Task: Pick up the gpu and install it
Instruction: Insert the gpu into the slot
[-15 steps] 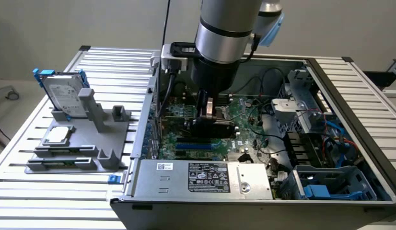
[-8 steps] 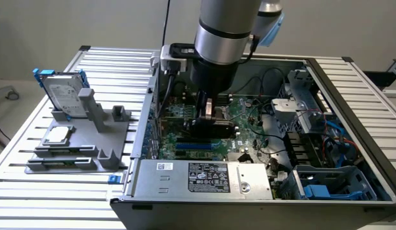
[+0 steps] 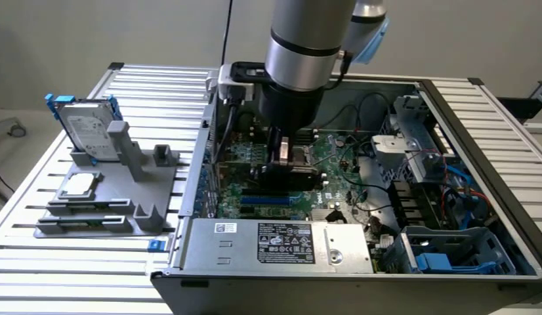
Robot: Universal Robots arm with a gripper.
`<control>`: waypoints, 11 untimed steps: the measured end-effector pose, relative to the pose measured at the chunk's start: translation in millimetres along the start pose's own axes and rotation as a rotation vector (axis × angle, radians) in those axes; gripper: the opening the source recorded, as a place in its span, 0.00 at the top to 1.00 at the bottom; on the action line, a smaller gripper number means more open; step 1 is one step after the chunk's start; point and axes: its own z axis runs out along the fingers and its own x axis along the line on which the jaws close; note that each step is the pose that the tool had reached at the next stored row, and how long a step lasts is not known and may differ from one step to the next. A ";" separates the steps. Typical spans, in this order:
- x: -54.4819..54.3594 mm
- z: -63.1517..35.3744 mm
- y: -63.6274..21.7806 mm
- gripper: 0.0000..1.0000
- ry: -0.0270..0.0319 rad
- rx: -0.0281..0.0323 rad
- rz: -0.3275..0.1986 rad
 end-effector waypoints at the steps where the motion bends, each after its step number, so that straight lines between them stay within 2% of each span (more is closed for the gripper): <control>1: 0.0 0.6 0.3 0.73 0.0000 0.0000 0.000; 11: 0.1 5.6 3.0 0.73 -0.0001 0.0000 0.002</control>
